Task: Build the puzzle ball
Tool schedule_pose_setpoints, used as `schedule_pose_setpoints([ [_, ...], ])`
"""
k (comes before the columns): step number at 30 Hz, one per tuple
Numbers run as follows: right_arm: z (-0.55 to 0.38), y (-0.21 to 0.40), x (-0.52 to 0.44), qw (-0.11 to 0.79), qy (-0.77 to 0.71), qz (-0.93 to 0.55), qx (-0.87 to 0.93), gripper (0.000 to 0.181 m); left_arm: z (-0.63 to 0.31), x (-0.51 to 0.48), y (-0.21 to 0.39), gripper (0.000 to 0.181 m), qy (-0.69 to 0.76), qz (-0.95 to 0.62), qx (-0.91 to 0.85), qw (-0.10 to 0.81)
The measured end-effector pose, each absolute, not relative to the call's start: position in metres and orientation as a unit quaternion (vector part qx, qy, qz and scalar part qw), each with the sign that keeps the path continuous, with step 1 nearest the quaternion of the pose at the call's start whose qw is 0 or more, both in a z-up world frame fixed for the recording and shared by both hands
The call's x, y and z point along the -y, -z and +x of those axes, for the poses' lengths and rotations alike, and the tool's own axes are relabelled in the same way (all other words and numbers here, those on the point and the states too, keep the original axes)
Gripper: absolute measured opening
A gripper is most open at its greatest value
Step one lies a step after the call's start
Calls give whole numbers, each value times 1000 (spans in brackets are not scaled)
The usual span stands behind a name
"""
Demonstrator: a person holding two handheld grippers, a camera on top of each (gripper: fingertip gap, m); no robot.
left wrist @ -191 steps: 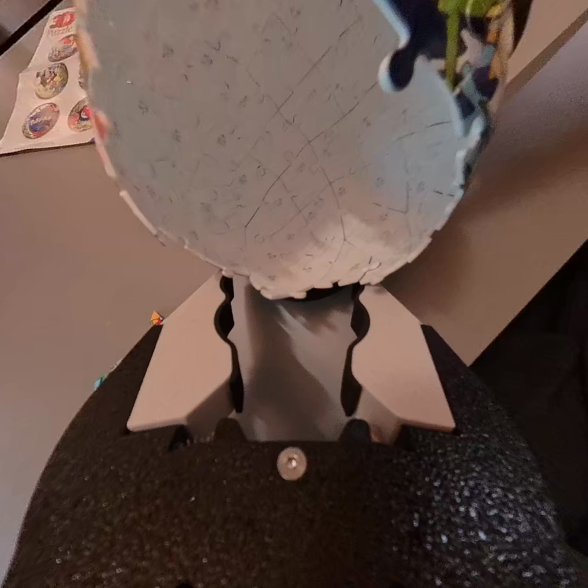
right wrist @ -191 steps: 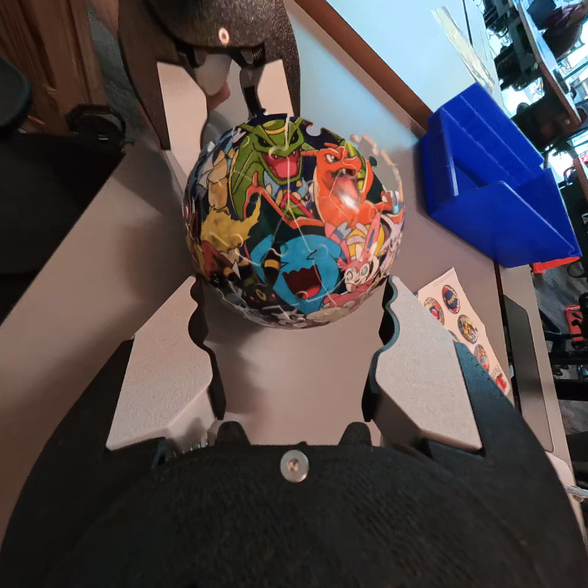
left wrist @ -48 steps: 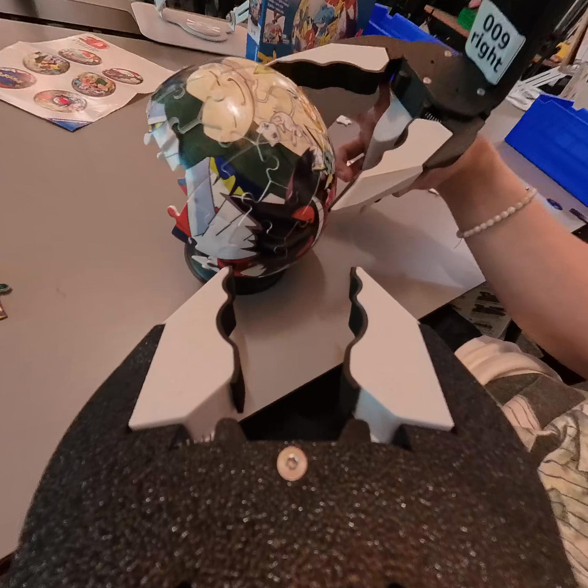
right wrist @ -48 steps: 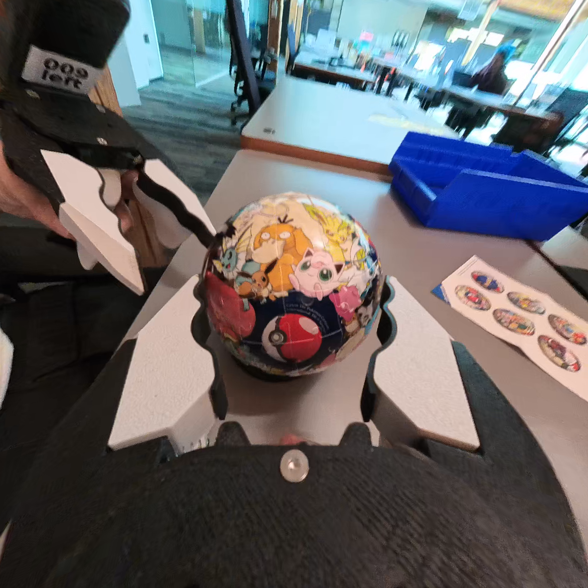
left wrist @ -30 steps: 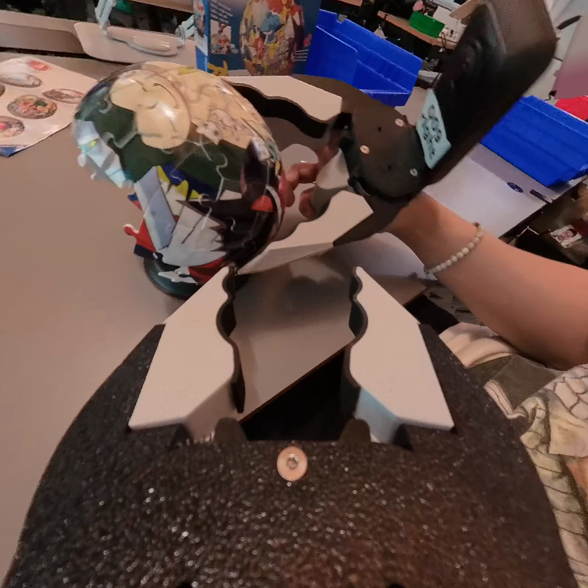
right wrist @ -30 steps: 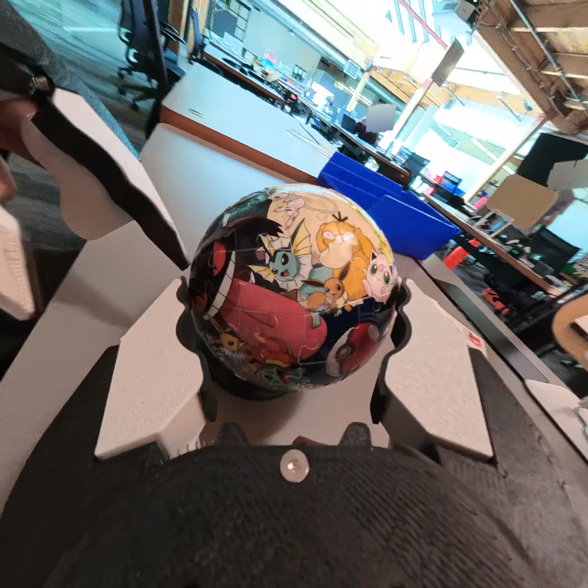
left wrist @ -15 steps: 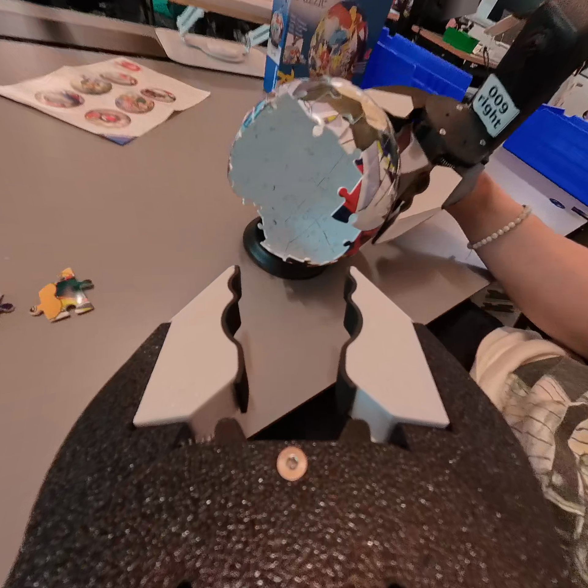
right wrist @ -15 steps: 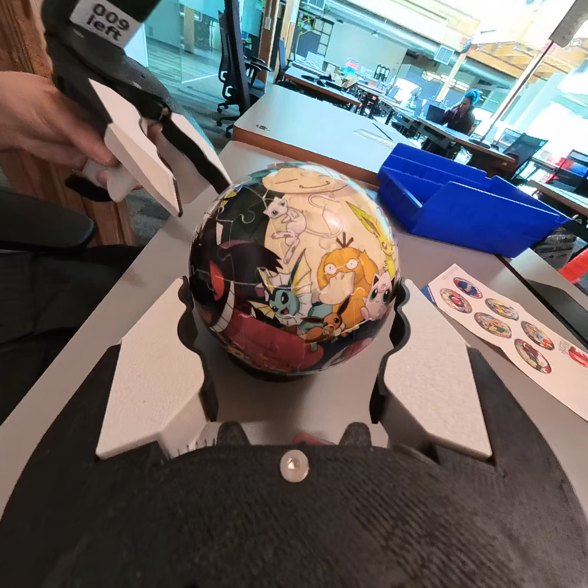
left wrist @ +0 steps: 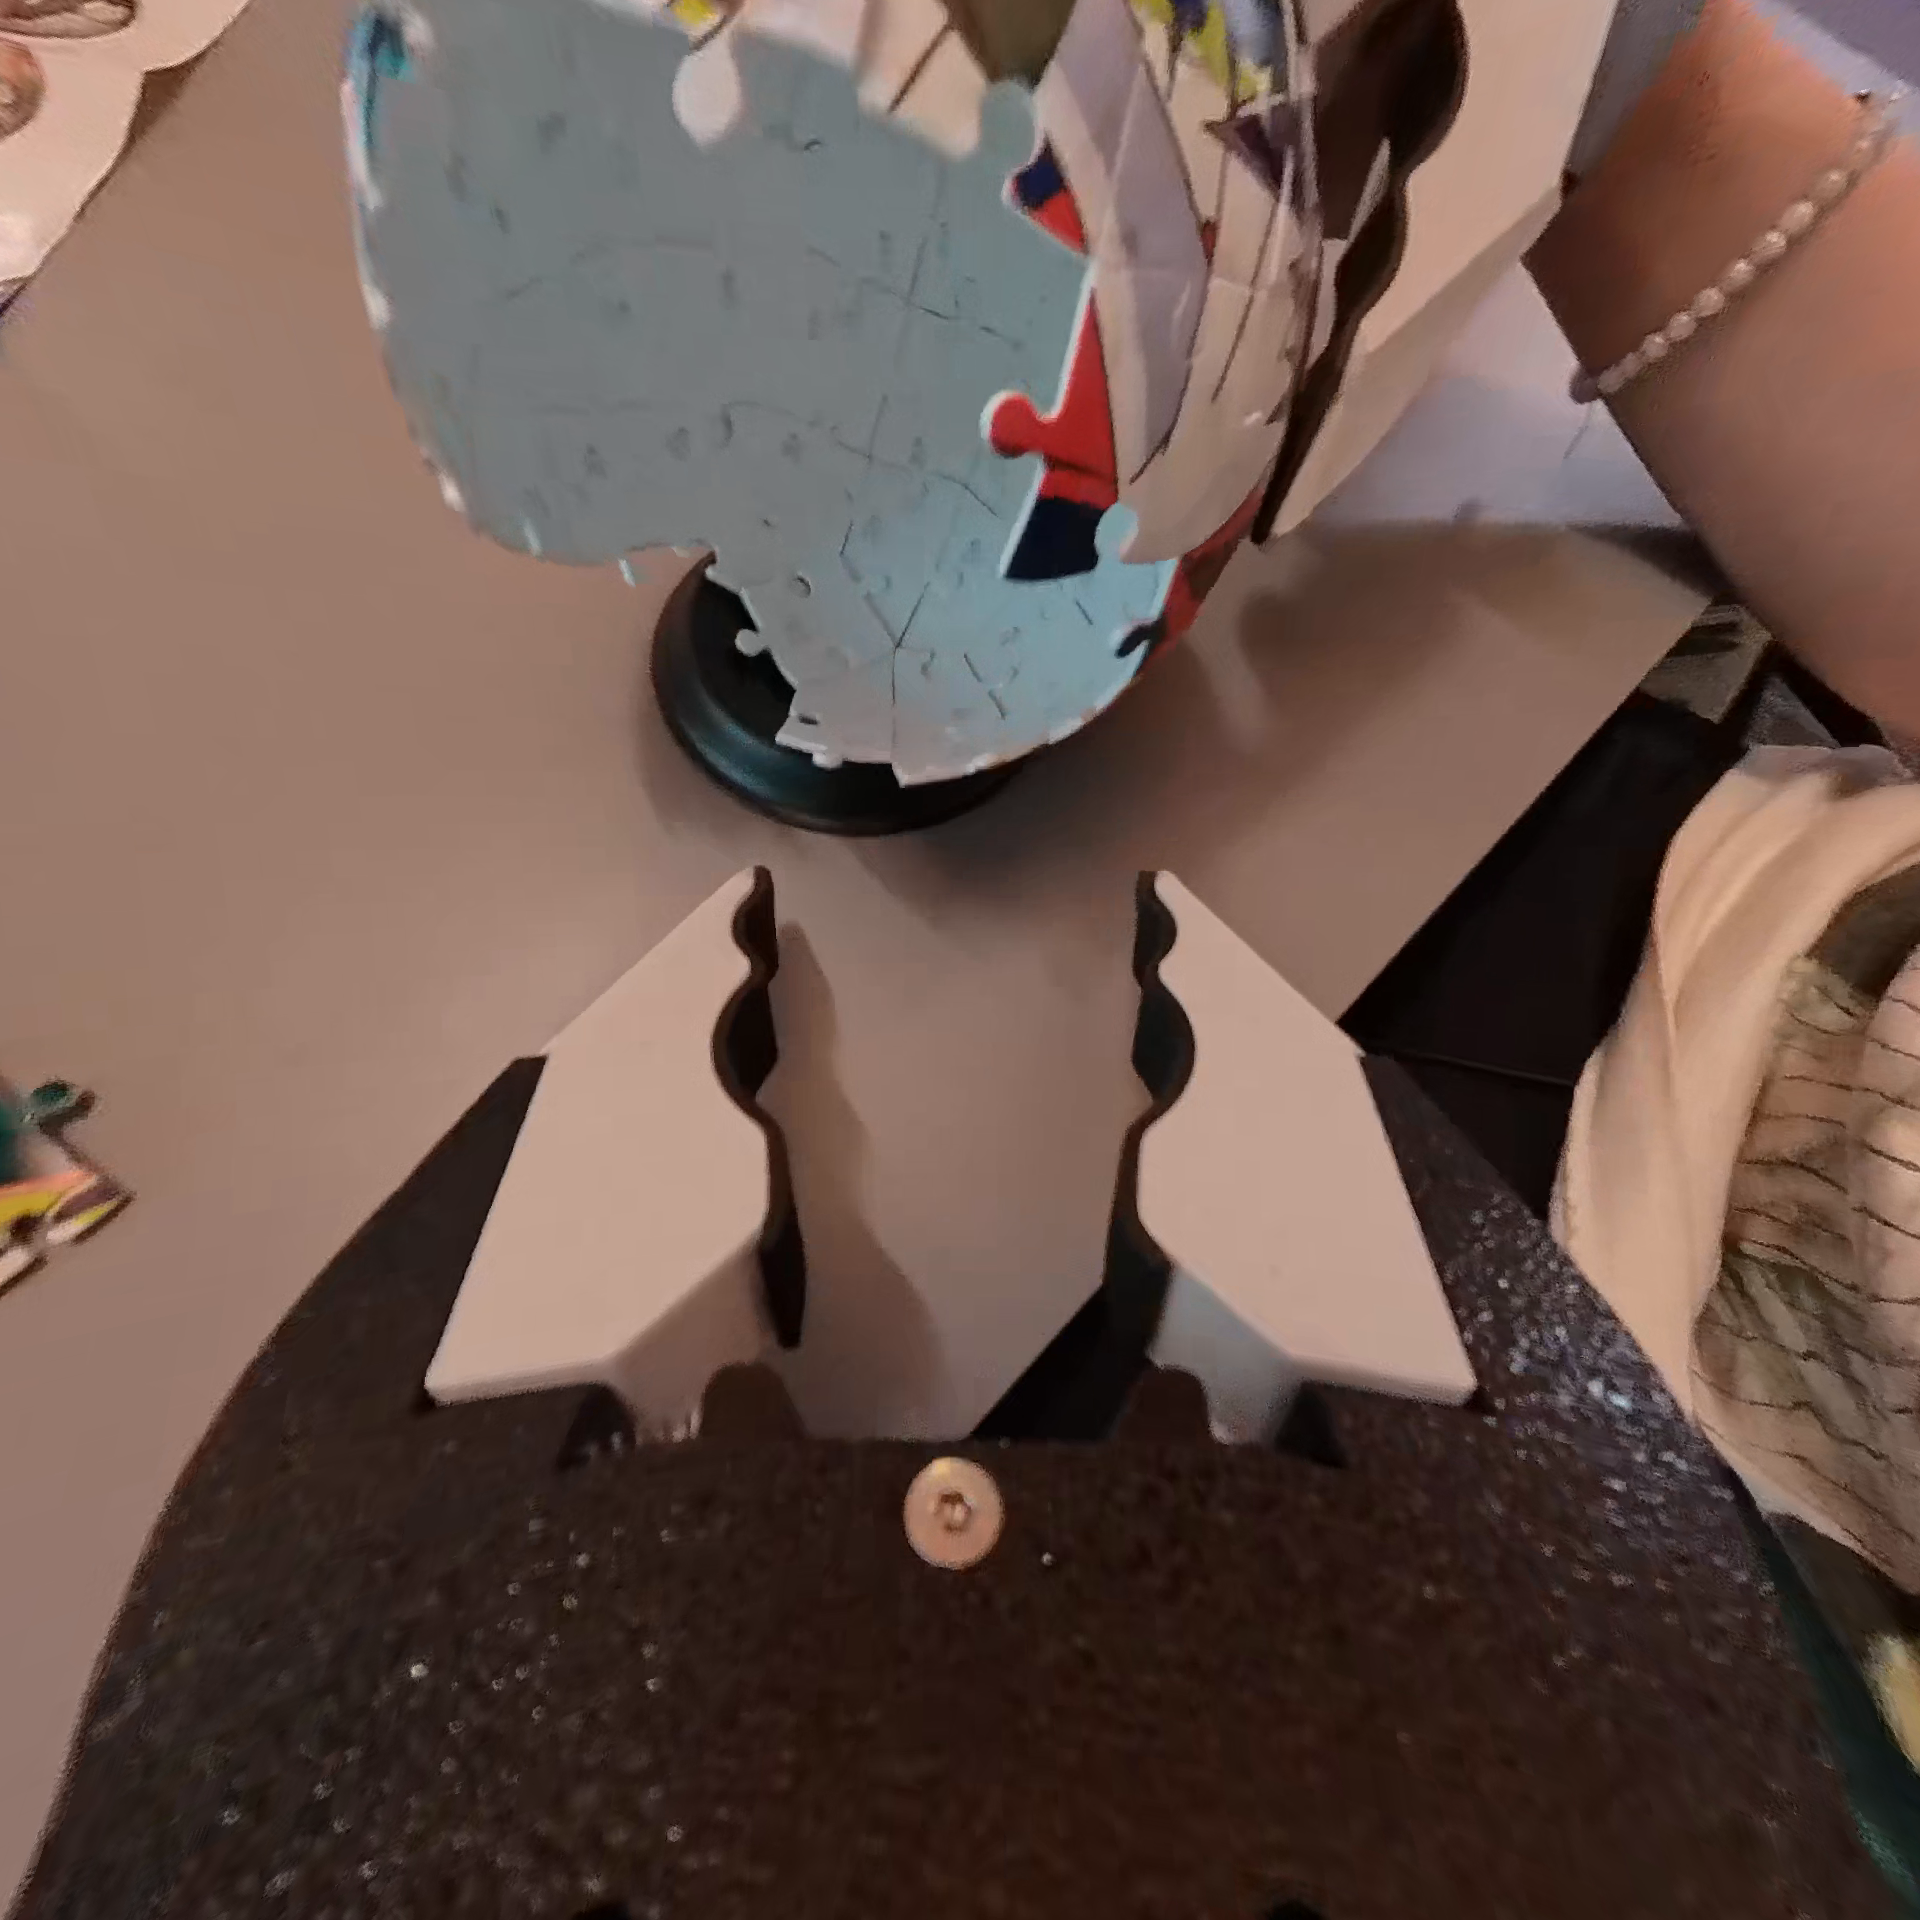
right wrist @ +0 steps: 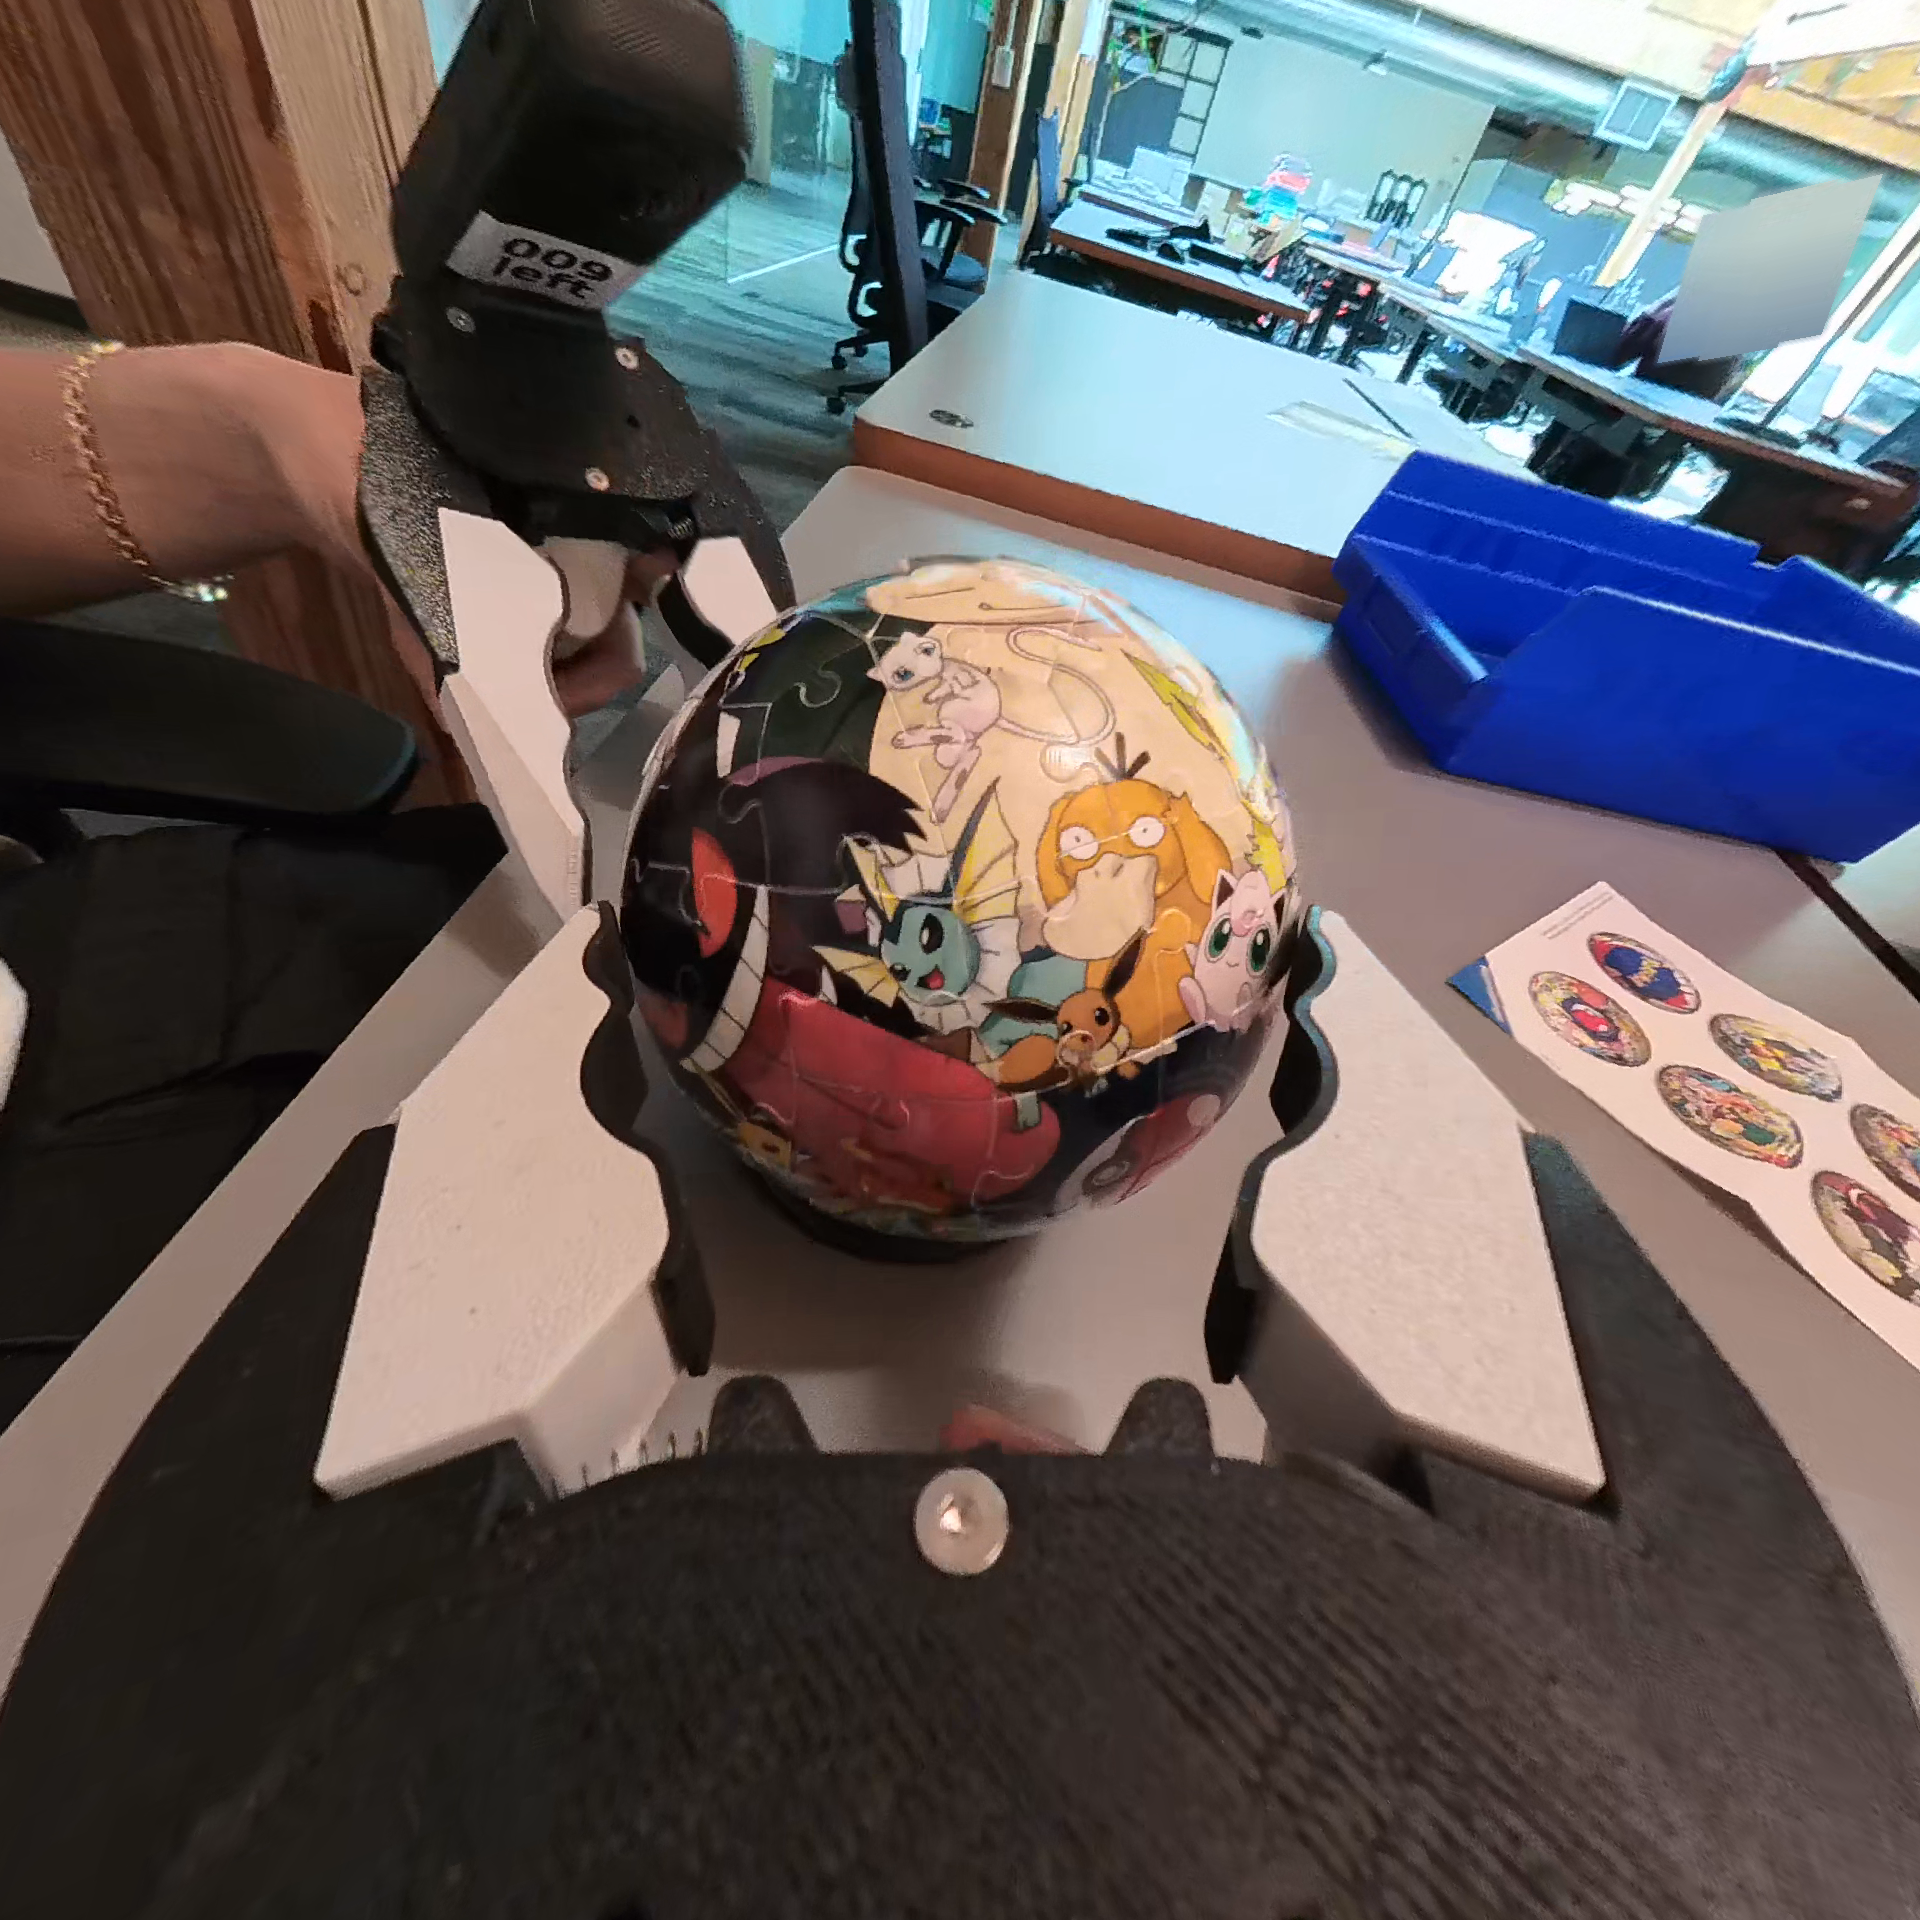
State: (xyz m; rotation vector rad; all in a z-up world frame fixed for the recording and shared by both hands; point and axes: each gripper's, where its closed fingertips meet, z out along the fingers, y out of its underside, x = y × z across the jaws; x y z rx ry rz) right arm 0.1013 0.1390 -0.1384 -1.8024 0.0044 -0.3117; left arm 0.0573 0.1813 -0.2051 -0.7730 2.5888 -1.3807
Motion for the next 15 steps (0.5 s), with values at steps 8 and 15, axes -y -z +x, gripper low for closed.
schedule_pose_setpoints([
  [8,101,139,-136,598,101,-795,0,123,59,-180,195,59,488,-226,-843,16],
  [15,103,133,-142,609,113,-785,4,121,80,-204,190,32,485,-236,-841,42],
])
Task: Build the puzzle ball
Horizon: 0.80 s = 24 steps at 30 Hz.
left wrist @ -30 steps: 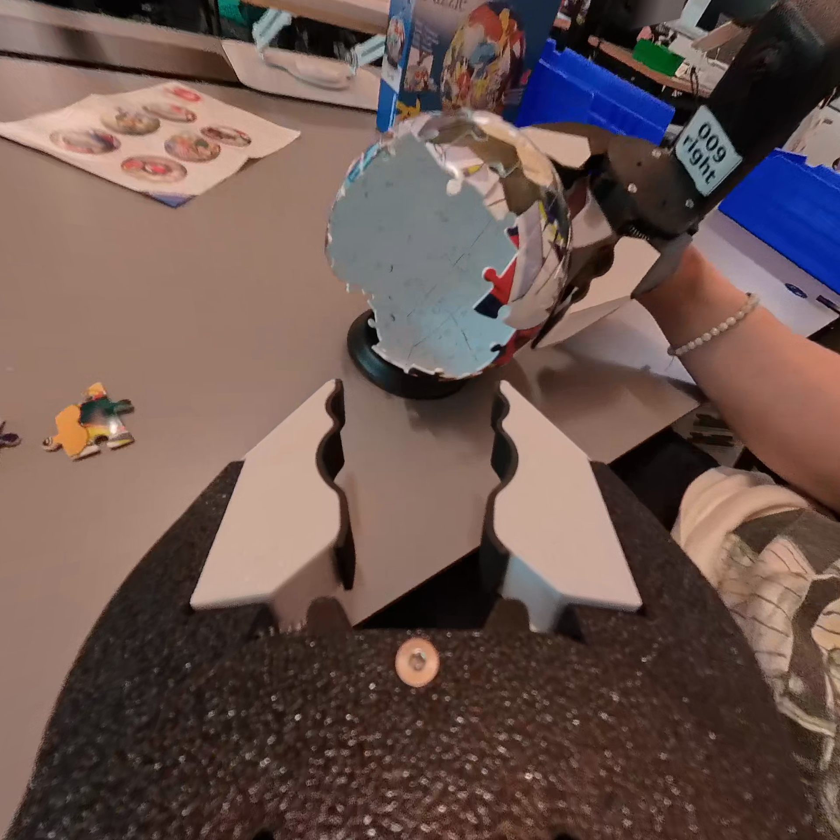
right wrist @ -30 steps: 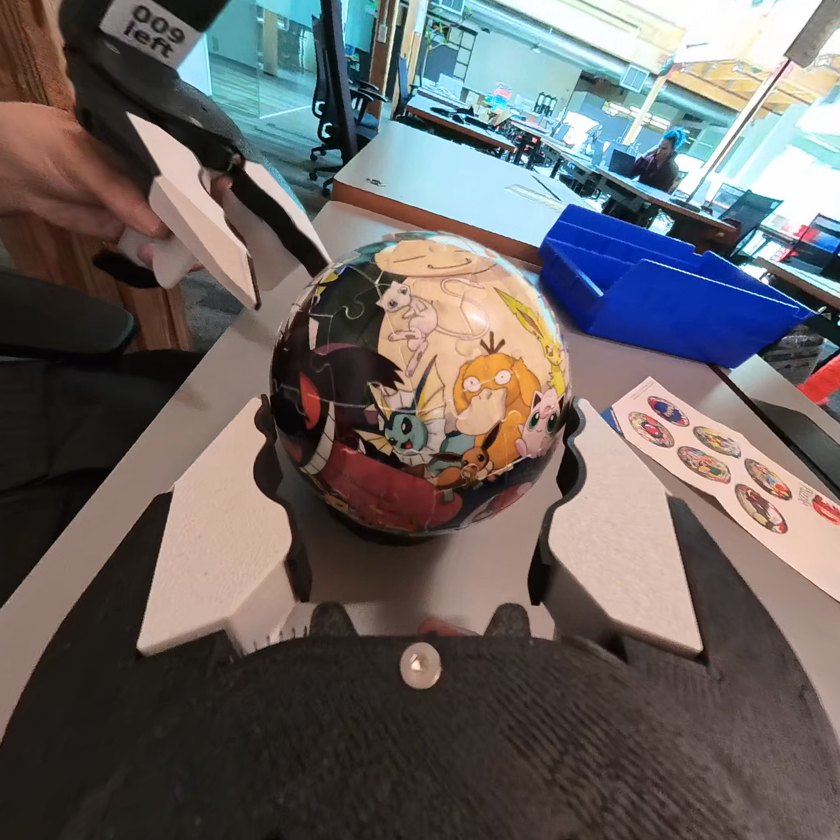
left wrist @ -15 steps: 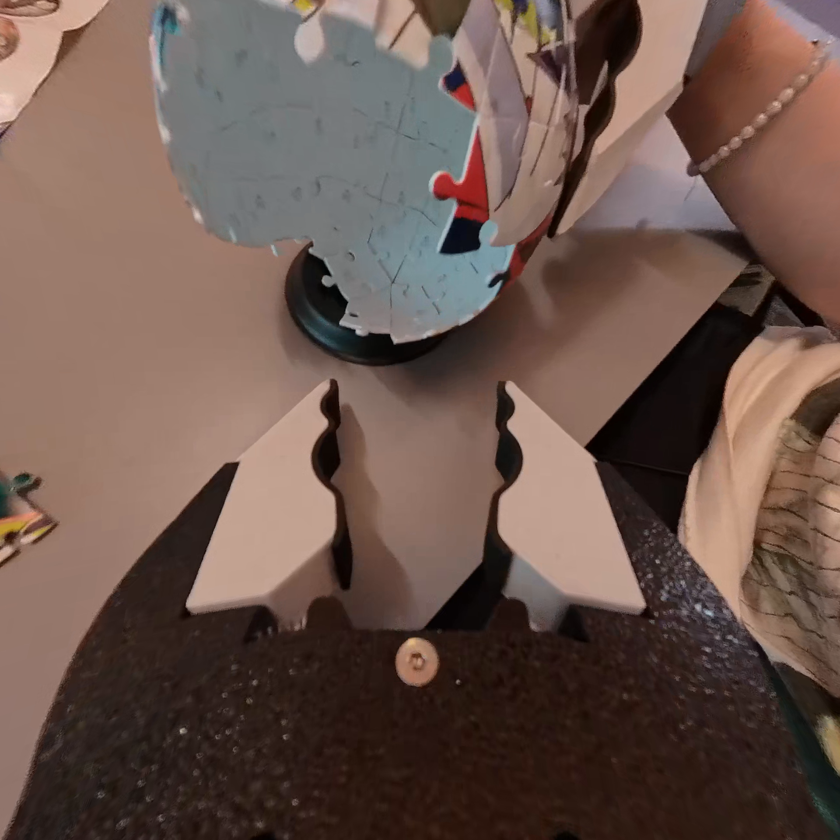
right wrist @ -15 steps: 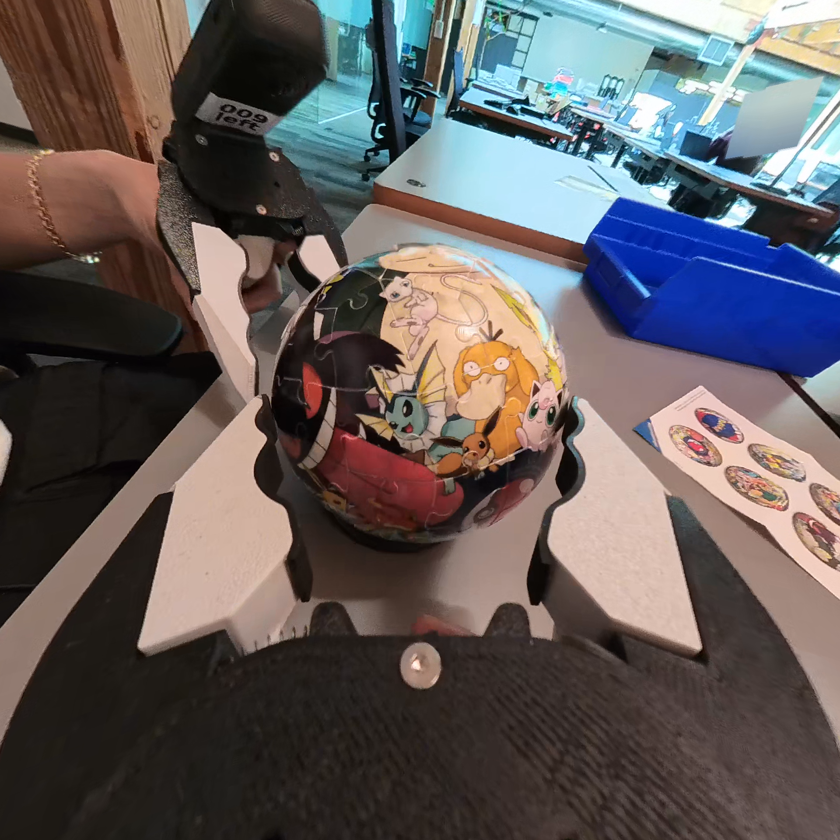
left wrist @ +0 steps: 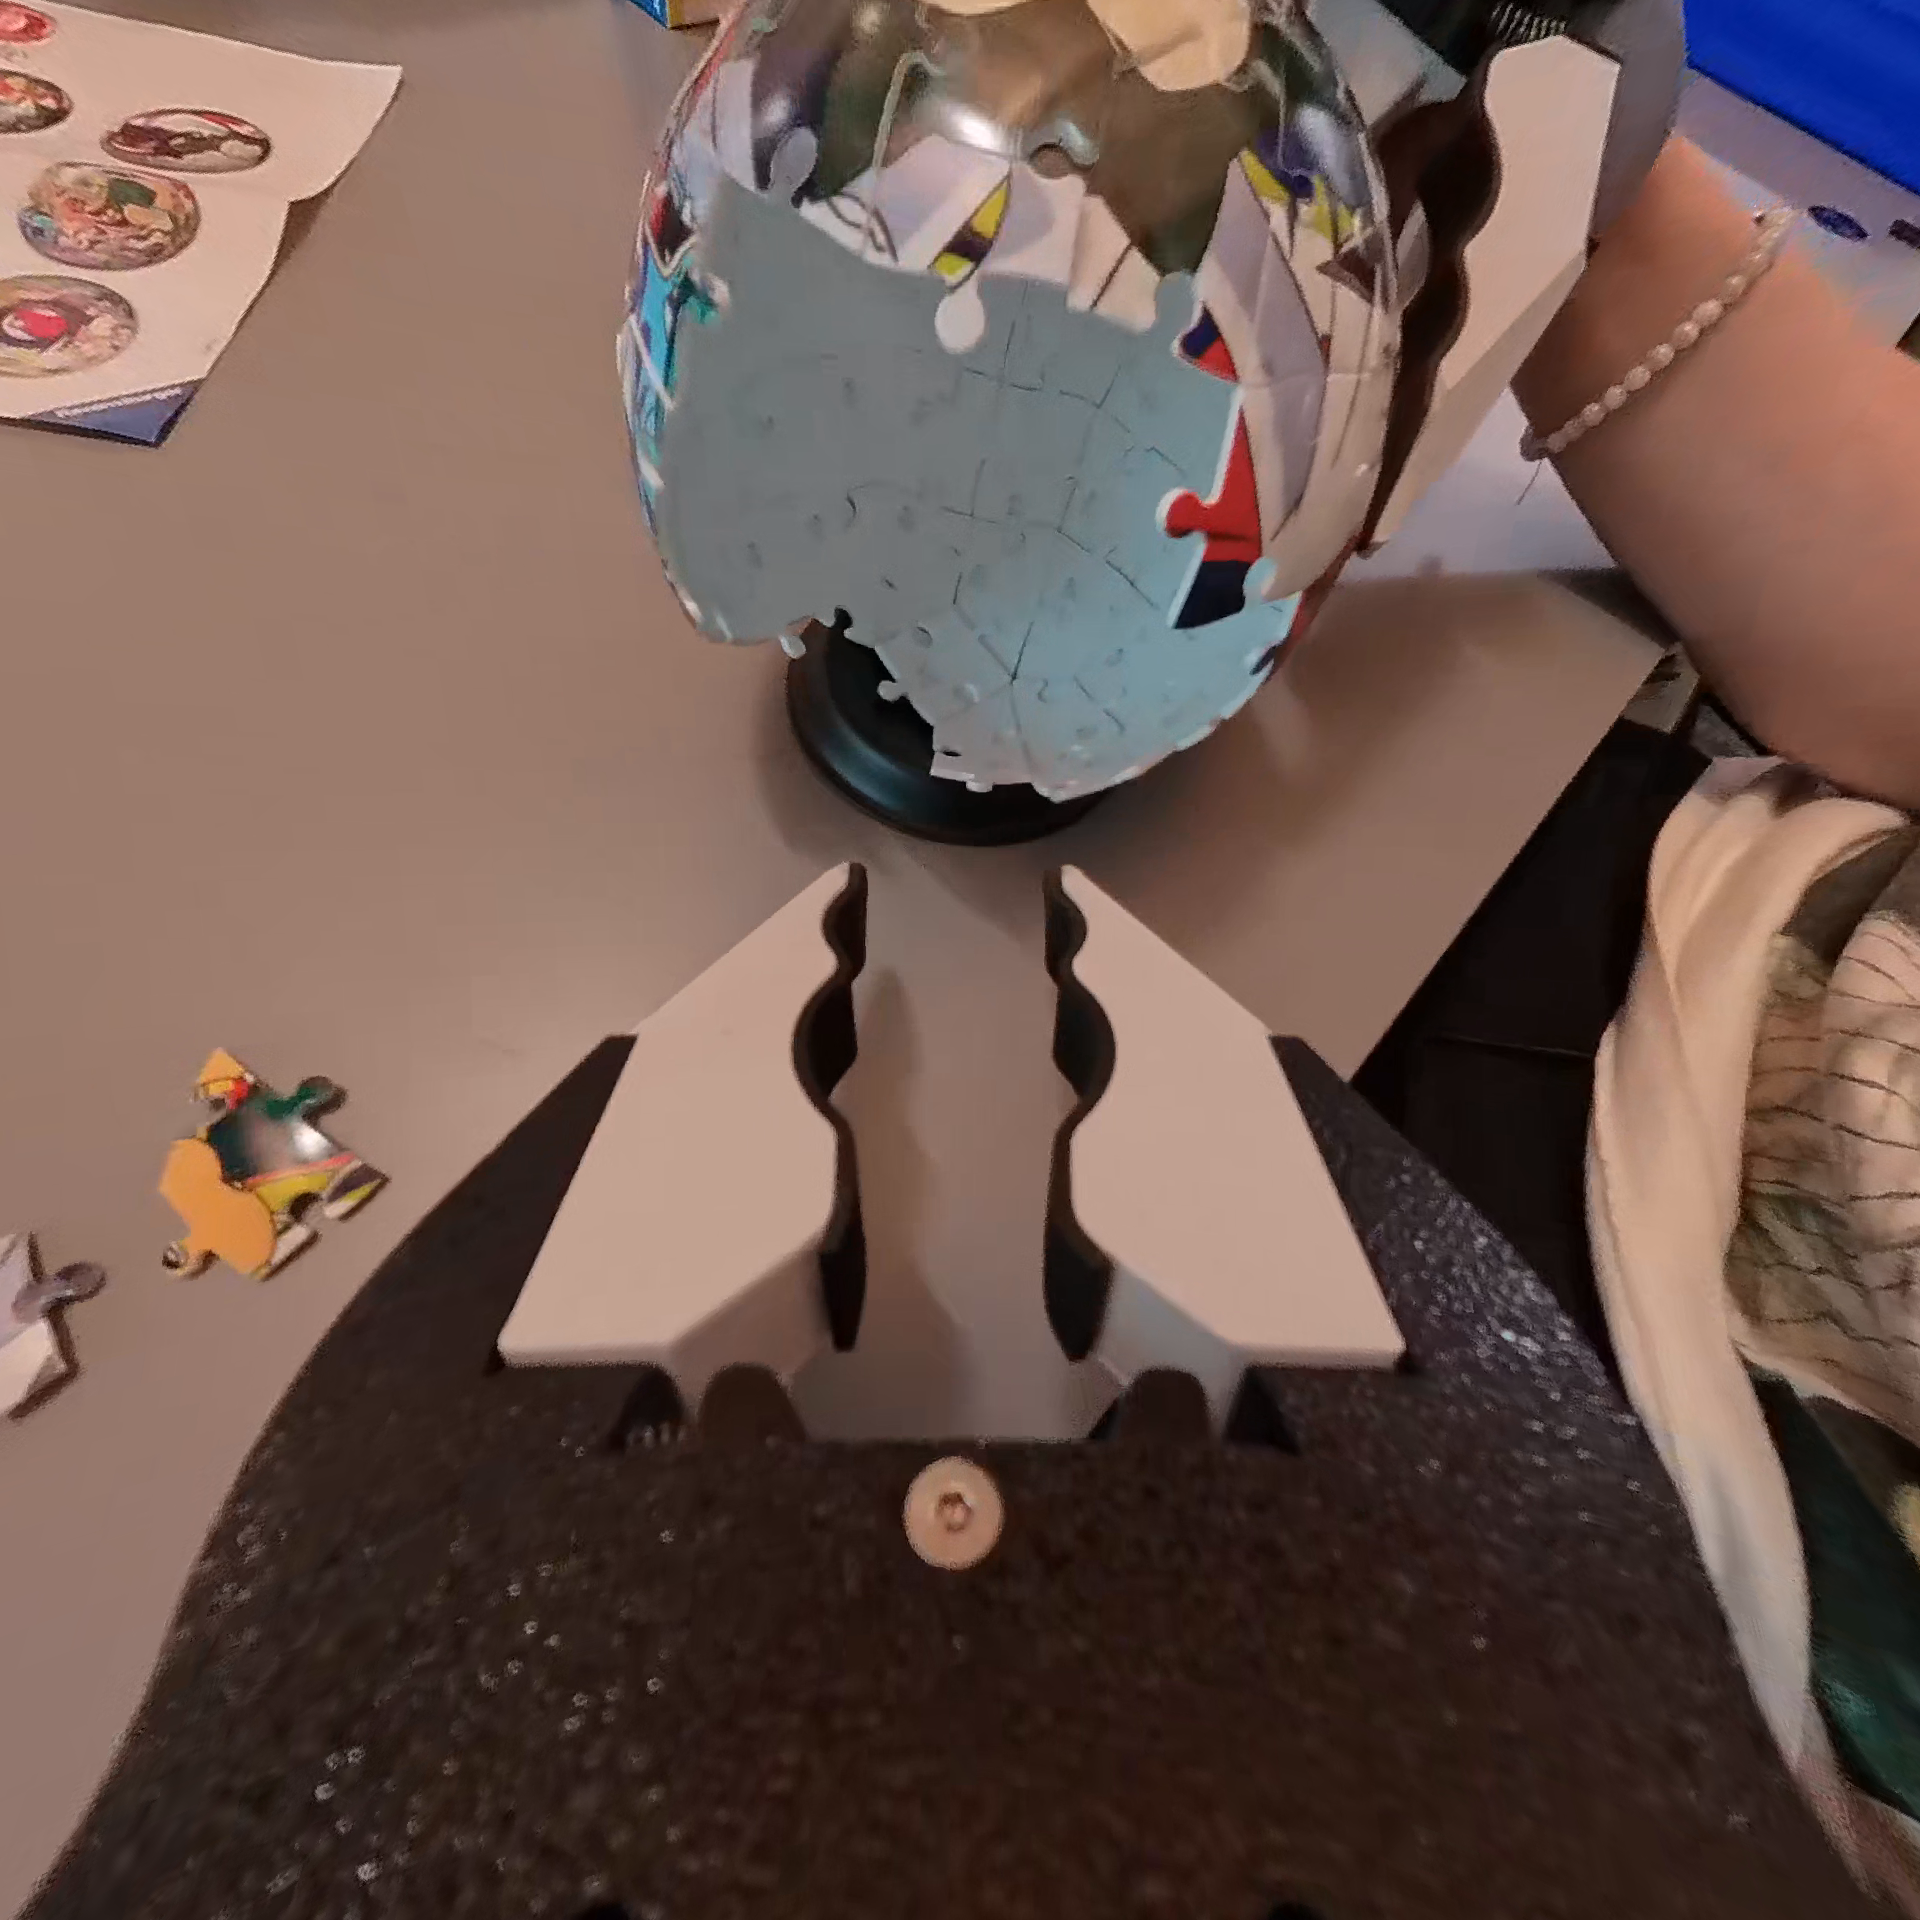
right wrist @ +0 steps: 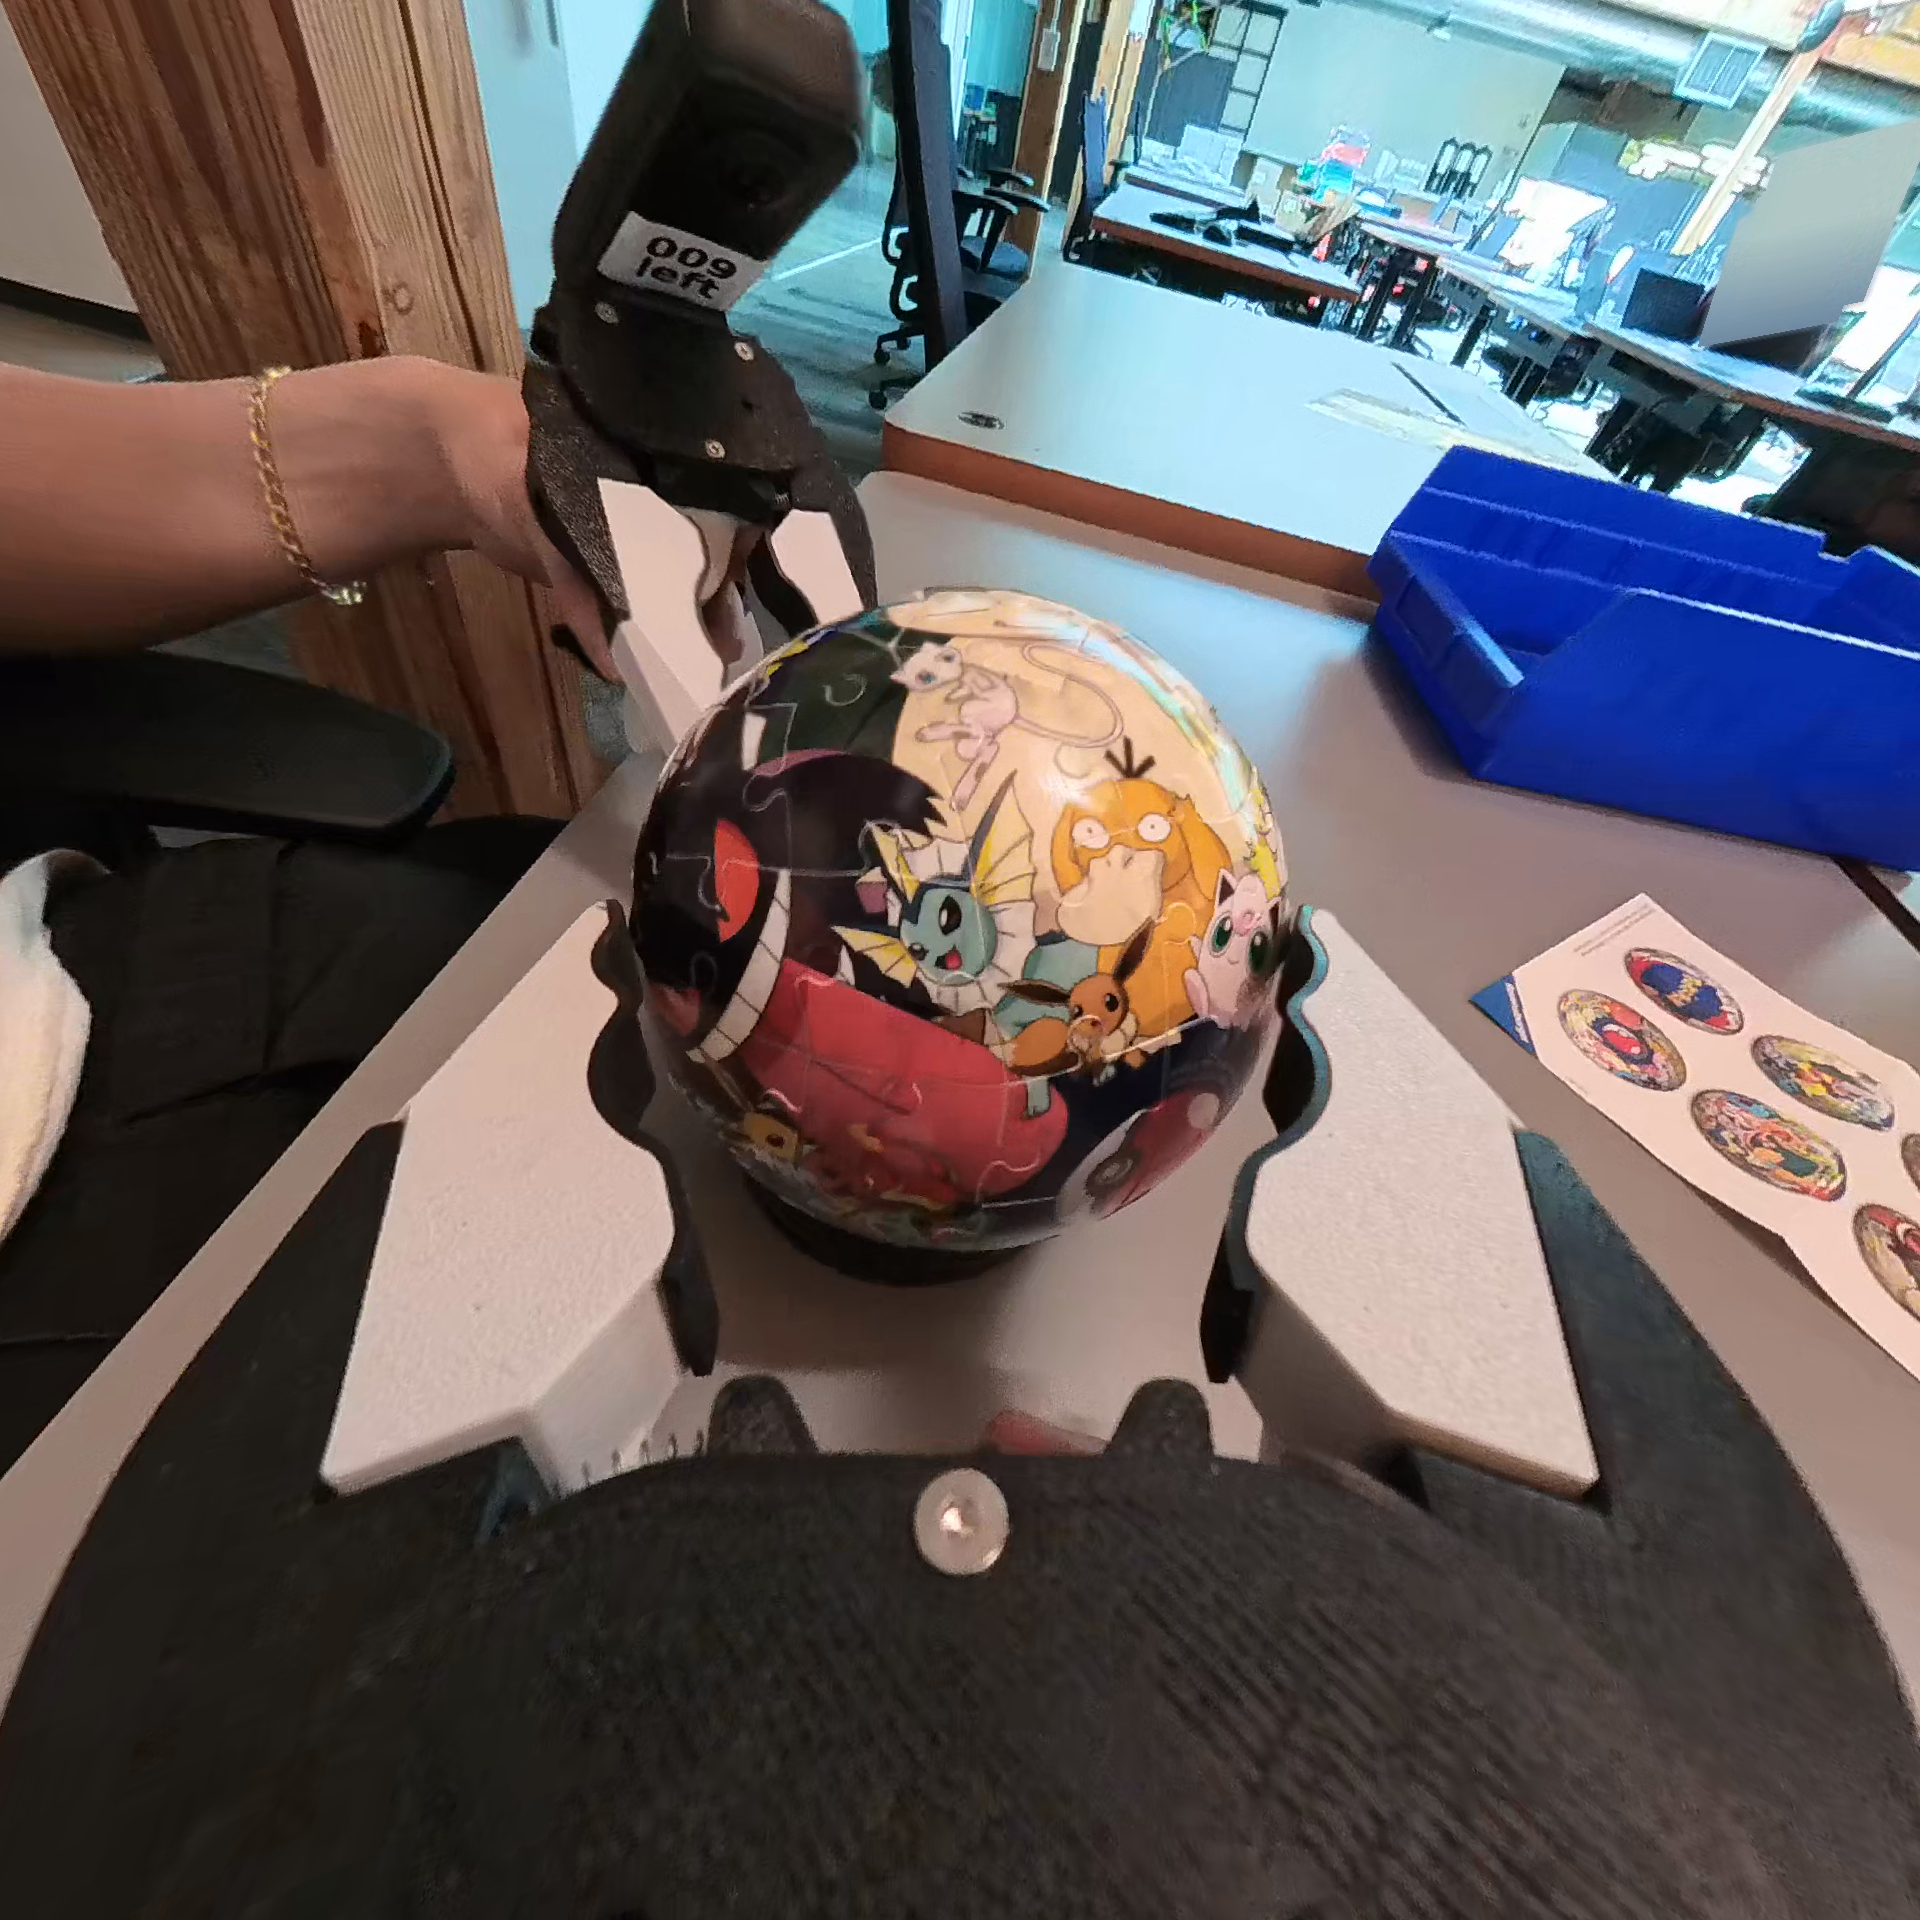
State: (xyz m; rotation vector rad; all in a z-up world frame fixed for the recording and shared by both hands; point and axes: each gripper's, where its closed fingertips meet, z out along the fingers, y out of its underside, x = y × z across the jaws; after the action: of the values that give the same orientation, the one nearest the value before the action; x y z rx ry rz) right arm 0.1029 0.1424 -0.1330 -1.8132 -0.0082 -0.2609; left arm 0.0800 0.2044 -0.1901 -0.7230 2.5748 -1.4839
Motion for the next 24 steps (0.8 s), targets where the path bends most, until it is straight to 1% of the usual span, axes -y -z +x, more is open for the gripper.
schedule_pose_setpoints([
  [4,104,126,-143,629,128,-767,6,117,92,-202,196,26,469,-220,-853,64],
  [7,105,120,-140,646,137,-751,3,113,95,-193,200,19,467,-213,-857,48],
  [9,103,117,-139,655,140,-742,2,112,98,-189,203,18,459,-210,-862,46],
  [12,102,121,-139,647,155,-746,1,123,100,-184,206,14,449,-204,-869,41],
  [15,102,122,-138,648,168,-743,-7,123,98,-180,209,7,440,-193,-876,41],
  [18,103,131,-135,620,176,-764,-20,132,99,-178,211,6,433,-185,-881,46],
  [20,102,136,-131,608,176,-773,-37,132,99,-177,212,6,428,-182,-884,46],
  [23,100,137,-132,620,169,-763,-72,128,98,-174,213,6,425,-174,-887,46],
  [24,98,141,-134,613,174,-767,-74,133,97,-173,213,6,423,-170,-889,45],
])
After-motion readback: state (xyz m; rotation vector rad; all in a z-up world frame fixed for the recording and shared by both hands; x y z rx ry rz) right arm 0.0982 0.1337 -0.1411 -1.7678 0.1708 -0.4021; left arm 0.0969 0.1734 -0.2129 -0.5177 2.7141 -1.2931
